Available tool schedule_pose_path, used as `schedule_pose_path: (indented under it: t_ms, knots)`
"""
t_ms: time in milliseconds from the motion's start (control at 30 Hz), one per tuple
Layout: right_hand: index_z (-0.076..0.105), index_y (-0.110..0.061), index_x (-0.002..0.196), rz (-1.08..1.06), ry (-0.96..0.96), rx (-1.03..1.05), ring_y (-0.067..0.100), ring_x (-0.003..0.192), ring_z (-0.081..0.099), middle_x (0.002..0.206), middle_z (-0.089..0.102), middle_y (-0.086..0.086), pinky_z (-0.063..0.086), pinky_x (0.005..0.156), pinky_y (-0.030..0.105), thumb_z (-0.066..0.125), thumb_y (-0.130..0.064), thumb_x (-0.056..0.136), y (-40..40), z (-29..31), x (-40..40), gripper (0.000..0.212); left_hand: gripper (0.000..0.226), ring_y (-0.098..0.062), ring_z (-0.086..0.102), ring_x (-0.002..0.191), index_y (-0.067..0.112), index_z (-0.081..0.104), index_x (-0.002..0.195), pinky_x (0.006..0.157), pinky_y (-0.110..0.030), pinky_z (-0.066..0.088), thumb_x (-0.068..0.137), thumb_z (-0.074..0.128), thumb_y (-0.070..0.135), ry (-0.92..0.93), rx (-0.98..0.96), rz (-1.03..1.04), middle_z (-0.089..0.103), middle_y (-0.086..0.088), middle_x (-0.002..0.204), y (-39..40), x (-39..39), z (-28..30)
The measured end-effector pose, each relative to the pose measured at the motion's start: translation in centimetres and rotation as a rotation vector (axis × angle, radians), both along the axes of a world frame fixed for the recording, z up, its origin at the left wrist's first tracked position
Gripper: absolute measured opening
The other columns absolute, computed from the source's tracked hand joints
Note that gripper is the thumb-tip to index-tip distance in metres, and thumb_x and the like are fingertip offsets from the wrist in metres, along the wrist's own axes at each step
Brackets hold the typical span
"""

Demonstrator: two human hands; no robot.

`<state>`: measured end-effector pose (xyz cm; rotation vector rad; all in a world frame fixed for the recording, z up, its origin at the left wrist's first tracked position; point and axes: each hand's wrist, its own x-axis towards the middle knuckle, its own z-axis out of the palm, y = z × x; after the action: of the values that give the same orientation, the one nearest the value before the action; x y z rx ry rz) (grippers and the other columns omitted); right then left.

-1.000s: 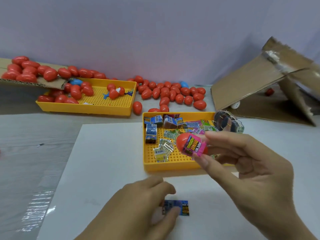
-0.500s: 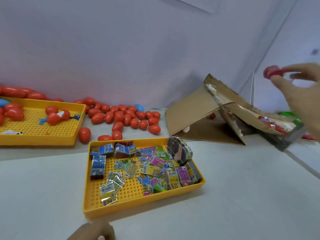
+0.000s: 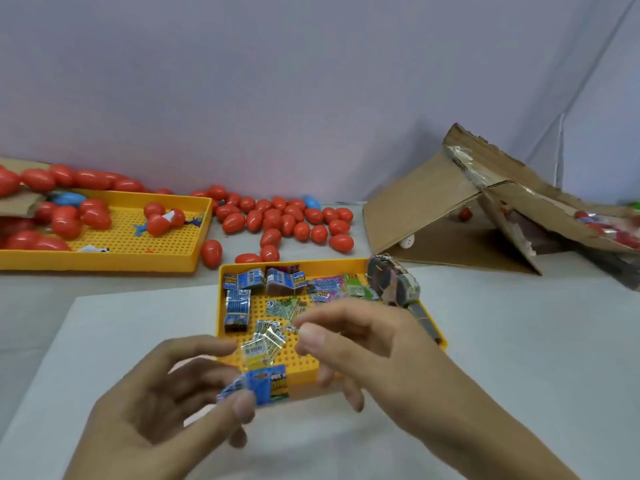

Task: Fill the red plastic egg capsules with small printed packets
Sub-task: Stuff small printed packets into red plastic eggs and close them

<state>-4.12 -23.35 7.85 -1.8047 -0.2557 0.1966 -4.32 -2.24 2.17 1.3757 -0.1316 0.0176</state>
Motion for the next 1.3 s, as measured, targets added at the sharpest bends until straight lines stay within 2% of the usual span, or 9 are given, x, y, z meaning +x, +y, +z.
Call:
schedule_pose_path:
  t_ms: [233,433,700,867,933,1033,1100,1200,1300]
  knots:
    - [0.077,-0.018,0.078,-0.050,-0.071,0.233,0.027,0.054,0.054,0.060,0.062,0.010,0.041,0.044,0.024,0.077,-0.037,0.077,3.8,-3.0,-0.5,0.019,0.035,-0.022,0.064,0.061,0.020,0.075,0.091,0.058,-0.025,0.053,0.058,0.086,0.019,0.041,-0.054,0.041,0.069,-0.010,0.076,0.3,-1.8,0.6]
    - [0.077,-0.021,0.081,0.020,-0.038,0.206,0.011,0.049,0.058,0.061,0.067,0.007,0.043,0.042,0.022,0.085,-0.038,0.066,3.0,-3.8,-1.0,0.024,0.034,-0.021,0.063,0.064,0.020,0.075,0.091,0.058,-0.025,0.052,0.059,0.085,0.022,0.084,-0.021,0.036,0.069,-0.014,0.081,0.2,-2.0,0.0]
    - [0.076,-0.024,0.073,-0.035,0.002,0.195,0.013,0.049,0.061,0.064,0.069,0.011,0.044,0.042,0.017,0.072,-0.043,0.059,2.5,-5.6,-1.0,0.024,0.029,-0.019,0.062,0.065,0.019,0.074,0.090,0.055,-0.026,0.052,0.063,0.084,0.024,0.014,0.136,0.020,0.067,-0.014,0.079,0.7,-1.6,-0.3]
    - [0.075,-0.031,0.073,-0.077,-0.132,0.085,0.014,0.050,0.058,0.062,0.068,0.004,0.045,0.043,0.027,0.069,-0.050,0.060,3.1,-6.5,-1.3,0.024,0.016,-0.019,0.060,0.056,0.013,0.074,0.081,0.051,-0.025,0.049,0.071,0.084,0.021,-0.028,0.200,0.246,0.066,-0.009,0.068,3.6,2.5,0.6]
    - [0.073,-0.030,0.071,-0.074,-0.205,0.032,0.008,0.046,0.052,0.056,0.064,-0.004,0.041,0.042,0.021,0.070,-0.047,0.064,3.2,-6.7,-1.3,0.018,0.005,-0.016,0.061,0.057,0.011,0.072,0.082,0.050,-0.023,0.049,0.082,0.077,0.010,-0.058,0.301,0.333,0.066,-0.004,0.067,5.1,5.8,0.9]
    - [0.072,-0.029,0.070,-0.069,-0.218,0.032,0.013,0.044,0.048,0.053,0.060,-0.002,0.036,0.044,0.014,0.071,-0.042,0.065,3.3,-7.0,-1.2,0.013,0.013,-0.012,0.062,0.063,0.016,0.068,0.083,0.054,-0.020,0.052,0.088,0.071,0.004,-0.122,0.559,0.478,0.066,0.002,0.067,7.4,11.7,1.6]
    - [0.072,-0.030,0.070,-0.071,-0.207,0.037,0.016,0.043,0.046,0.049,0.055,-0.002,0.036,0.044,0.016,0.077,-0.033,0.069,3.2,-7.3,-0.9,0.006,0.014,-0.016,0.062,0.071,0.014,0.068,0.084,0.064,-0.029,0.057,0.088,0.067,0.000,-0.132,0.682,0.594,0.066,-0.003,0.077,9.3,15.4,2.2]
    - [0.072,-0.030,0.072,-0.036,-0.225,-0.007,0.003,0.042,0.041,0.044,0.049,-0.006,0.034,0.044,0.014,0.083,-0.016,0.072,3.0,-7.5,-0.7,0.017,0.024,-0.025,0.065,0.095,0.005,0.070,0.104,0.089,-0.038,0.054,0.086,0.058,-0.004,-0.067,0.978,0.776,0.069,-0.012,0.102,13.0,19.5,2.6]
    - [0.073,-0.029,0.072,-0.009,-0.201,-0.018,0.001,0.042,0.041,0.046,0.052,0.001,0.033,0.044,0.011,0.083,-0.018,0.072,2.9,-7.4,-0.4,0.015,0.027,-0.034,0.063,0.105,0.001,0.068,0.112,0.091,-0.040,0.052,0.087,0.060,0.001,0.008,1.248,0.770,0.068,-0.019,0.113,16.1,21.3,2.5]
